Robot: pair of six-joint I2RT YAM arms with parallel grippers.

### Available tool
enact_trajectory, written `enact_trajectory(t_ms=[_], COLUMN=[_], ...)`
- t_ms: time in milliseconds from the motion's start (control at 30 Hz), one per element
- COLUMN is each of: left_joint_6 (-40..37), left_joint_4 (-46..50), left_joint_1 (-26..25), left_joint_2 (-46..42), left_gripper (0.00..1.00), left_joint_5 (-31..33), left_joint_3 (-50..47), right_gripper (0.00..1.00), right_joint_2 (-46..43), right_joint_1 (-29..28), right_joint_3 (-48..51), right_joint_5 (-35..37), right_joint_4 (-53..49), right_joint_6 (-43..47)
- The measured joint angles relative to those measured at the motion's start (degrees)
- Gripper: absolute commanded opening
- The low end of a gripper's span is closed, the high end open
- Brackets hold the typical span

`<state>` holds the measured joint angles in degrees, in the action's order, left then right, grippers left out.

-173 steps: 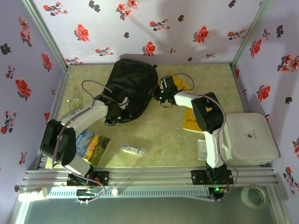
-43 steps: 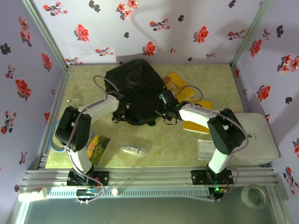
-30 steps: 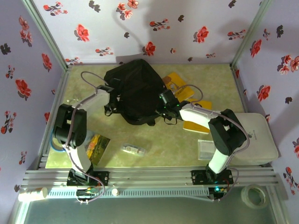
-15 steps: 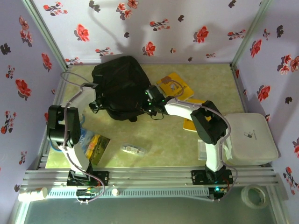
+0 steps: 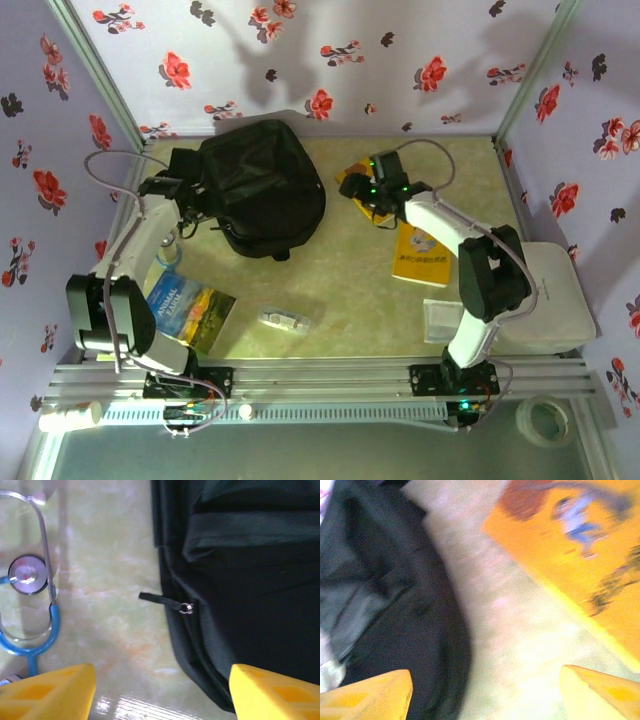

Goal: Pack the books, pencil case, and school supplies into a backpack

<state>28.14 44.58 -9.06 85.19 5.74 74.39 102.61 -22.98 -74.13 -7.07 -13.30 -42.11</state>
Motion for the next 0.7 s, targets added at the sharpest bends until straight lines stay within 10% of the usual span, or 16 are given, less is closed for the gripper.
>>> enact_trajectory(t_ms=[267, 700], left_joint_6=[0.4, 3.4], left_joint_4=[-3.7, -6.0], left_joint_1=[0.5, 0.5], left_joint_2=[-6.5, -8.3], left_gripper=[0.99, 1.0], left_joint_5=[-1.9, -8.7], left_joint_3=[-5.7, -7.9], right_gripper=[0.78, 0.75], right_joint_2=[14.1, 16.9], right_joint_1=[4.0, 3.4], right_joint_3=[-11.5, -10.7], right_joint_5=[0.9, 1.1], right_joint_4=[-6.4, -5.8], right_joint_6=[3.0, 2.9])
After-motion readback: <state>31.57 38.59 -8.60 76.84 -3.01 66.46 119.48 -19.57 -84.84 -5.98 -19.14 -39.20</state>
